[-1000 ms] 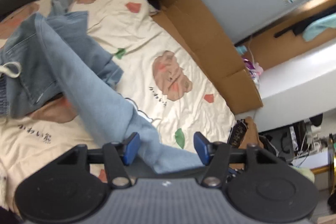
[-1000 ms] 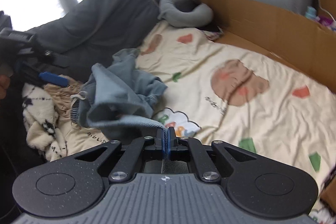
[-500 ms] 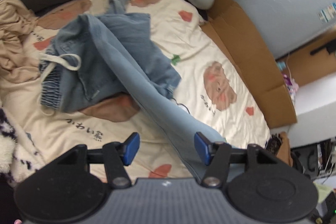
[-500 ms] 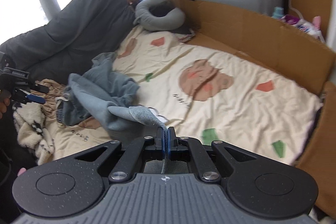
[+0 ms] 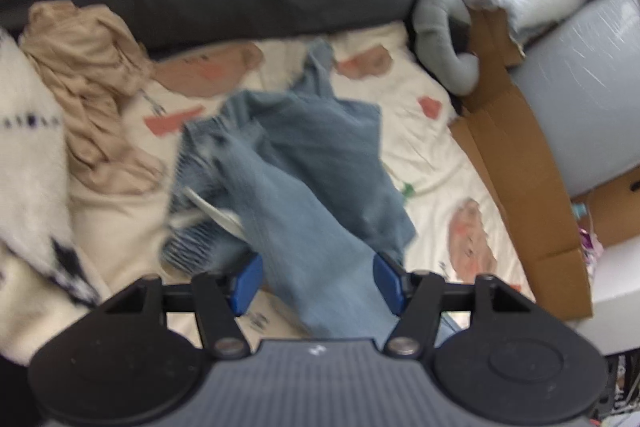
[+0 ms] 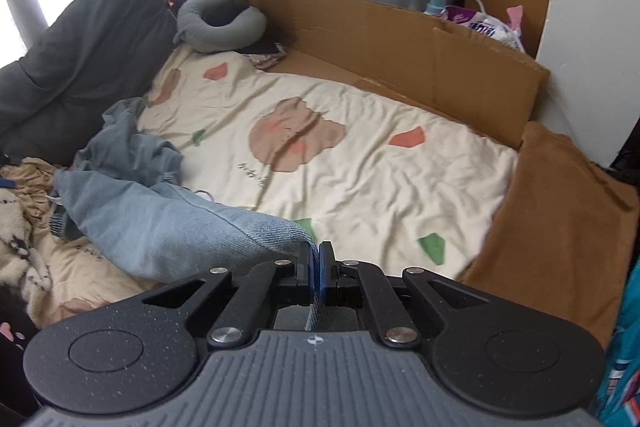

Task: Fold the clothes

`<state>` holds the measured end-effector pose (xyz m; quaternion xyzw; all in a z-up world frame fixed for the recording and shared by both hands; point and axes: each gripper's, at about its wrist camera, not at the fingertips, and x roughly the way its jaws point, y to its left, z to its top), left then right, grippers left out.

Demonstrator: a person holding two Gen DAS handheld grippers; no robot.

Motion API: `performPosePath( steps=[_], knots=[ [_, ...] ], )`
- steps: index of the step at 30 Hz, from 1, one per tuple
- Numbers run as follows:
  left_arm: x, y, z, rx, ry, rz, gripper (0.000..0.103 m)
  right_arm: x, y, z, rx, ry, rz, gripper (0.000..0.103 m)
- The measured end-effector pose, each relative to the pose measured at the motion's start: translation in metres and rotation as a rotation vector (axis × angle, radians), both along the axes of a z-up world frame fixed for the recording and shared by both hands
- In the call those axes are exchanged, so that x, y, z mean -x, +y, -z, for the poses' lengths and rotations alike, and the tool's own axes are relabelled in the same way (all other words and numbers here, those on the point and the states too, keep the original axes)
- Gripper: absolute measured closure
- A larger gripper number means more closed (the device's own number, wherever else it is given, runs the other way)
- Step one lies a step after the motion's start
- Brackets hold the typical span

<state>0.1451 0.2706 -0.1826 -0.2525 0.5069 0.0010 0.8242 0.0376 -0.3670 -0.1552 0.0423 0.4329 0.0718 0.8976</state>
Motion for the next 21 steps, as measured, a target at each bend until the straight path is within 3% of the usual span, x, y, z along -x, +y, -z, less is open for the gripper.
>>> performPosePath(
  steps=[6,9,12,21],
  knots=[
    [-0.012,0.022,0.004,-0.067,0.025,0.001,0.037,-0.003,-0.019,-0.004,0.045,-0.001,0.058,0.103],
    [-0.011,0.026,0.019,-0.055,0.049,-0.006,0.037,-0.005,-0.032,-0.008,0.095,-0.024,0.124,0.103],
    [-0.008,0.029,0.042,-0.037,0.072,-0.031,0.037,-0.010,-0.053,-0.008,0.081,-0.025,0.180,0.103],
    [-0.012,0.041,0.086,-0.018,0.082,-0.104,0.038,-0.012,-0.050,0.024,0.045,0.059,0.170,0.103]
  ],
)
